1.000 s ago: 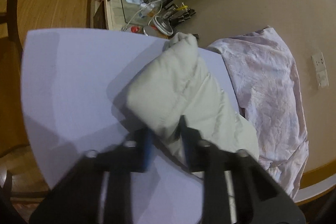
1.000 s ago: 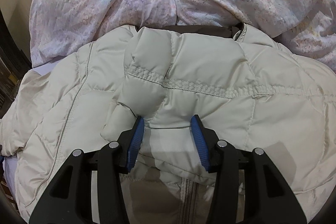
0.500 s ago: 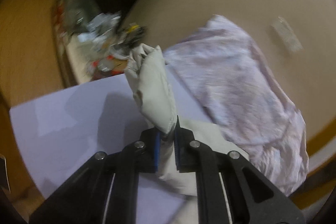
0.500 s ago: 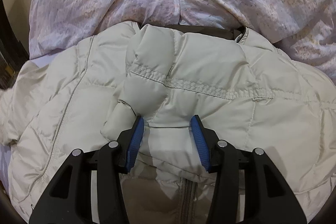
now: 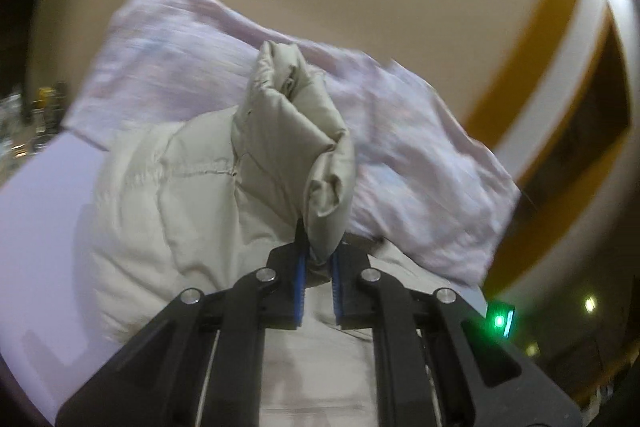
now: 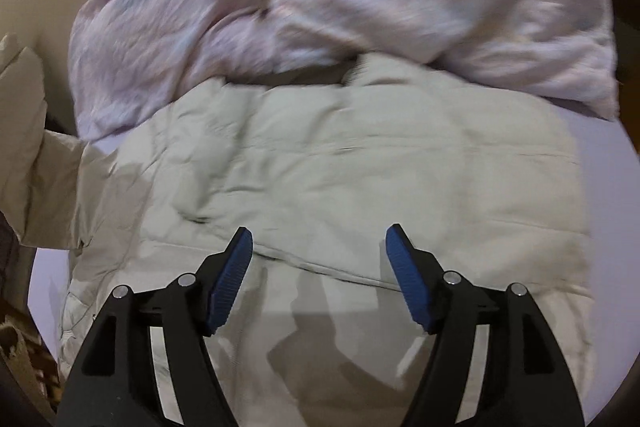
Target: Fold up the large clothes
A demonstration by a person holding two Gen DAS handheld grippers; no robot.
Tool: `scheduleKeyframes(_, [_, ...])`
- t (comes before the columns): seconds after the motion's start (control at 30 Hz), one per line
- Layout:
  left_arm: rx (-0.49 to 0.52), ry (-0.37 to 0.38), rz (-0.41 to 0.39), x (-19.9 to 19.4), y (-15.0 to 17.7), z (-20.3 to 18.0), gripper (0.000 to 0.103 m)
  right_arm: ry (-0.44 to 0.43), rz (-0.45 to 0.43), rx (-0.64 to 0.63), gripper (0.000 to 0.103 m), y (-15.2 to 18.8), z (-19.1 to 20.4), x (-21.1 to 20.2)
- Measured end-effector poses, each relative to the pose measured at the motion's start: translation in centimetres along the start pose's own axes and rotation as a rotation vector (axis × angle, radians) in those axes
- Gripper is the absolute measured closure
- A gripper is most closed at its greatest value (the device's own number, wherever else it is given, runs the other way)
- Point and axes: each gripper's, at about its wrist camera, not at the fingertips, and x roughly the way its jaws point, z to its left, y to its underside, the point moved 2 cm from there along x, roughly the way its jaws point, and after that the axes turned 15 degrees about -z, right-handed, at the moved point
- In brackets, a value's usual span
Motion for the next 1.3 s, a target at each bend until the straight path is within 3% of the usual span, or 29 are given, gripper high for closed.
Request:
scheduleKeyframes(0.27, [0.096,0.162,0.181,5.4,8.1,-8.3,0.093,0.096,-0.082,0.039,0.032,-1.0,-5.4,-3.3])
scheduleKeyframes(0.37, [0.112,0.174,0.246,7.2,11.0,-9.6,0.093,0.107,-0.102,0.061,0.032,-1.2,-6.6,-3.7])
scheduleKeyframes(0.6, [0.181,0.124,0.371,10.1,16.0,-9.8,0.089,0.065,-0.144,0.110,0.032,-1.5,-6.5,-4.0])
scheduleKeyframes(0.63, [0.187,0.121,0.398,10.3,16.6,-9.6,0.084,0.050,-0.149,0.116,0.032,-1.6,-6.2,-4.0])
scheduleKeyframes(0.7, [0.176,0.142,0.424,9.8,16.9,-9.2,0.065,0.020,-0.157,0.119,0.033,-1.8,-5.4,-4.1])
scheduleKeyframes(0.77, [0.186,0.138,0.394,8.7,16.2,-8.7,0.040,-0.024,-0.167,0.104,0.044,-2.0,-4.1,-4.2])
scheduleKeyframes(0.97, [0.242,0.037,0.303,4.4,12.8,-3.9,0.031,-0.169,-0.146,0.000,0.067,-1.7,1.5,-3.1])
scheduleKeyframes(1.1, [0.253,-0.092,0.282,2.1,11.4,1.4,0.031,-0.223,-0.096,-0.105,0.072,-0.4,5.1,-1.5])
scheduleKeyframes(1.2, [0.267,-0.178,0.277,0.4,10.7,5.0,0.030,-0.209,-0.046,-0.158,0.073,1.0,6.2,0.3])
scheduleKeyframes(1.27, [0.284,-0.234,0.270,-0.6,10.4,7.0,0.029,-0.132,-0.011,-0.198,0.076,1.8,6.0,2.2])
scheduleKeyframes(1.3, [0.288,-0.255,0.268,-1.0,10.4,7.9,0.029,-0.102,0.008,-0.204,0.083,2.0,5.7,3.2])
